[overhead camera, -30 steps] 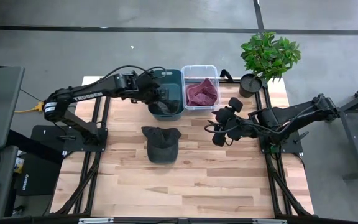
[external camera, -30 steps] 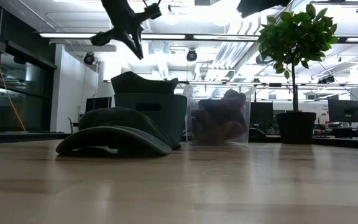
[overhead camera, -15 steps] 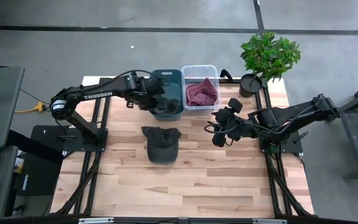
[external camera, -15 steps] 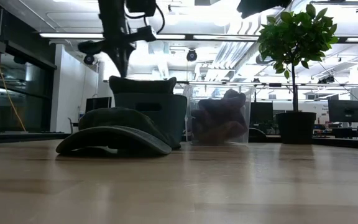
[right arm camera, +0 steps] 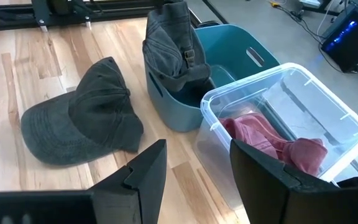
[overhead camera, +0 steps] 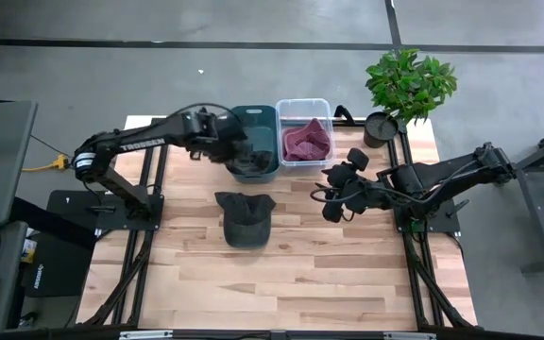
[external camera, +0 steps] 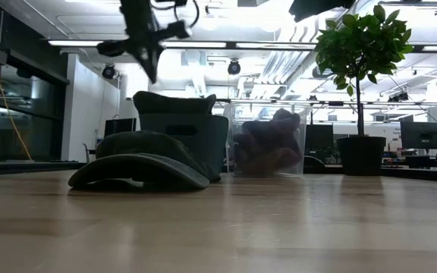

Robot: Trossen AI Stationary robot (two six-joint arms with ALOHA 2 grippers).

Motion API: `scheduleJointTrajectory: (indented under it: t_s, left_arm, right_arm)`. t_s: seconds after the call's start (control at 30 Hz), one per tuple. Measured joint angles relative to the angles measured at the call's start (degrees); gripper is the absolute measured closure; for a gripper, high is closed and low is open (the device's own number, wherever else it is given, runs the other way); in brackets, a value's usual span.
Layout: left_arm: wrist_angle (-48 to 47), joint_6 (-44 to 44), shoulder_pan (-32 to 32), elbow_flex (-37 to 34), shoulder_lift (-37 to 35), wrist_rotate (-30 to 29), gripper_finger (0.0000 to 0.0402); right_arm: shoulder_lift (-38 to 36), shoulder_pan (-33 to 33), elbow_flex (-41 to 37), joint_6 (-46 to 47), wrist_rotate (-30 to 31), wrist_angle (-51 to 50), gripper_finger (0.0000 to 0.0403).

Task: Pick & Place hat
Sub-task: Put the right black cap into the blue bin

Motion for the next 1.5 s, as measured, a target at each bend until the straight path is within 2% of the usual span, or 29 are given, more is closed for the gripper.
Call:
scheduleJointTrajectory:
  t_s: [0.13,0.3,0.5,0.67,0.87,0.93,1.13,1.37,1.43,1.5]
  left_arm:
    - [2.7,1.2,0.0,2.4,0.2,-5.2,0.0401]
    - [4.0,2.6,0.9,2.4,3.8,-4.1,0.0401]
    - [5.7,3.7,0.8,2.4,8.6,-5.9,0.0401]
    - [4.1,3.8,0.9,2.5,10.8,-0.5,0.0401]
    - [-4.5,4.4,0.8,2.4,12.6,3.6,0.0401]
    - [-6.9,5.0,0.8,2.2,12.7,3.9,0.0401]
    - [-6.0,4.7,0.8,2.8,12.5,3.8,0.0401]
    - [-10.2,5.1,0.8,10.8,12.5,-0.6,0.0401]
    - [-13.1,6.0,0.8,14.3,12.5,0.2,0.0401]
    - [-17.0,8.1,0.8,17.3,12.4,3.3,0.0401]
  right_arm:
    - [0.0,0.0,0.0,0.4,-0.1,0.0,0.0231]
    - [0.0,0.0,0.0,0.9,-0.5,0.0,0.0231]
    - [0.0,0.0,0.0,0.9,-0.3,0.0,0.0231]
    - [0.0,0.0,0.0,1.4,-0.9,0.0,0.0231]
    - [0.0,0.0,0.0,1.6,-1.0,0.0,0.0231]
    - [0.0,0.0,0.0,1.5,-0.9,0.0,0.0231]
    - [0.0,0.0,0.0,1.1,-0.2,0.0,0.0231]
    - [0.0,0.0,0.0,1.4,-0.5,0.0,0.0231]
    - [0.0,0.0,0.0,1.4,-0.9,0.0,0.0231]
    - [0.0,0.0,0.0,1.5,-0.9,-0.2,0.0231]
